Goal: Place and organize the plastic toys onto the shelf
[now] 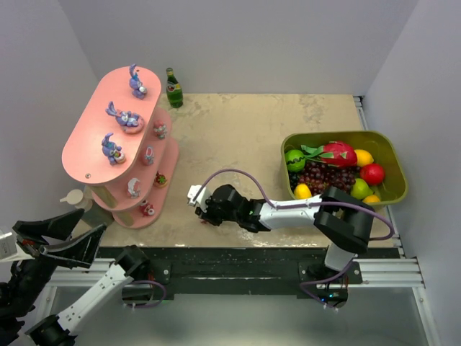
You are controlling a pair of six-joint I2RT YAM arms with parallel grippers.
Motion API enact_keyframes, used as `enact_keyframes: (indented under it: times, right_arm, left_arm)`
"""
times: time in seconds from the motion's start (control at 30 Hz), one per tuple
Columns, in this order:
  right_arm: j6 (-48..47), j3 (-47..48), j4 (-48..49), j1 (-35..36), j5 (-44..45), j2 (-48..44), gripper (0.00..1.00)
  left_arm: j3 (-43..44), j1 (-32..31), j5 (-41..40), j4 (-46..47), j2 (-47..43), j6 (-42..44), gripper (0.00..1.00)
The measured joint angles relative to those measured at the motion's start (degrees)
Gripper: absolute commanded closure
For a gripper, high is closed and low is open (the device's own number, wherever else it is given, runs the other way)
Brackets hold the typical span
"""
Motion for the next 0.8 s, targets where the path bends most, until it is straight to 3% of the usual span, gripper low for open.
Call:
enact_keyframes:
  times: [0.07,0.2,0.3,0.53,0.8]
  right_arm:
    - [-1.49,1.62,-0.33,-0.98,-1.38,1.33,0.51]
    - [-2.99,3.1,-1.05,-1.73,-1.36,2.34,0.37]
    - [-2.75,3.41,-1.36,-1.79,-0.85,2.34,0.32]
    - [5.03,3.41,-2.93,-0.28,9.29,0.42,0.29]
    - [32.37,8.15,-12.72,8.13,34.18,-1.55,0.28]
  left_arm:
    - [-0.02,0.0,-0.02,0.0,0.0,0.0,0.0]
    - [-0.11,0.0,-0.02,0.02,0.0,0.0,0.01]
    - [-0.26,0.0,-0.02,0.02,0.0,0.0,0.01]
    - [-0.28,0.0,-0.02,0.0,0.0,-0.02,0.01]
    - [-0.31,0.0,-0.02,0.02,0.0,-0.02,0.0]
